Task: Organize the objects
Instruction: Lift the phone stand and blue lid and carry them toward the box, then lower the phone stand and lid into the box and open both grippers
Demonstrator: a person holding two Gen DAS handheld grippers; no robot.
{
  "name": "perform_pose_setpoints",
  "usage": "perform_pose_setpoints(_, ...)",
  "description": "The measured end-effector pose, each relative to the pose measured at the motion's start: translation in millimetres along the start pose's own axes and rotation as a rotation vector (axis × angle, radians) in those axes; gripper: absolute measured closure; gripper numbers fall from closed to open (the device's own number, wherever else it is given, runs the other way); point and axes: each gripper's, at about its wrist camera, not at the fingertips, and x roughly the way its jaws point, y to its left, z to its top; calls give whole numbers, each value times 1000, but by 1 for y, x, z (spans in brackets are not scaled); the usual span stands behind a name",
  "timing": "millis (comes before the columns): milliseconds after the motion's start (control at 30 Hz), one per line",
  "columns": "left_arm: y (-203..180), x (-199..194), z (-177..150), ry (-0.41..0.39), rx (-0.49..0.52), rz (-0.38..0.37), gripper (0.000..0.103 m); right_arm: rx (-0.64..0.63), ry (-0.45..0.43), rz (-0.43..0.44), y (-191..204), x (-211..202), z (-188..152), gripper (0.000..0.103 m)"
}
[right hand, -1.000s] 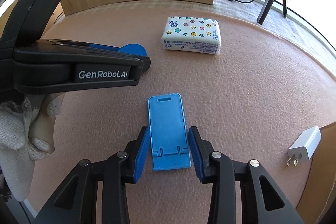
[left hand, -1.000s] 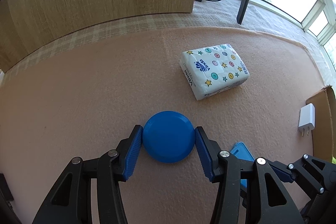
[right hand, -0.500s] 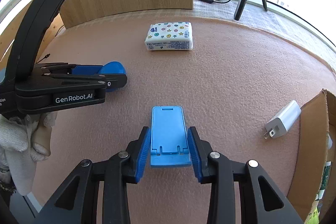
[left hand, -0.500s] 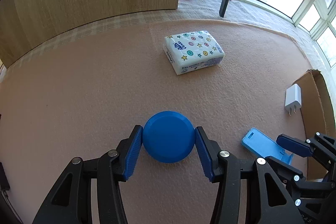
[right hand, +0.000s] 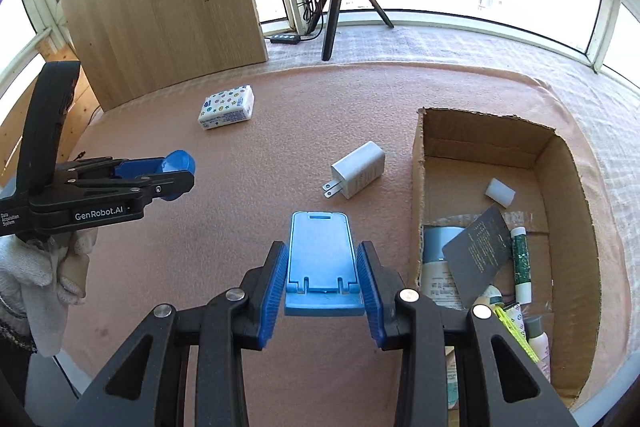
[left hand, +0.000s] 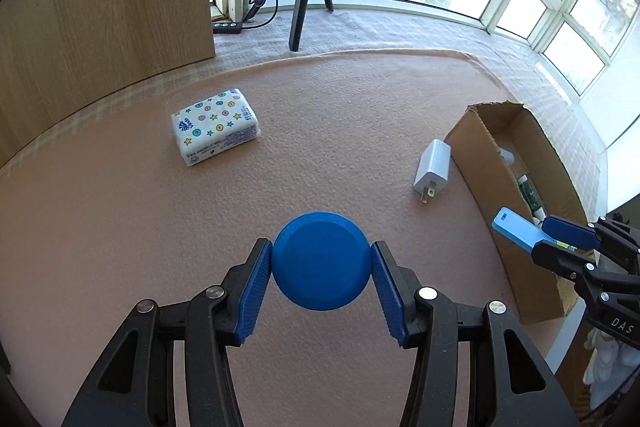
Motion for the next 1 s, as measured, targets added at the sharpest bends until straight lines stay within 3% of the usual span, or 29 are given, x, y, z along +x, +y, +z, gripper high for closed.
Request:
perform_pose_setpoints(333,-108,10,11,3,154,-116,49,131,-47,-100,-74,-42,-27,70)
perform_pose_setpoints(567,-175,22,18,8,243,-163,49,183,-53,-141,-105,-56,-42,70)
perform_pose_setpoints(1000,-228,41,28,29,312,-181,49,221,-48,-155,-129,-62,-58,70)
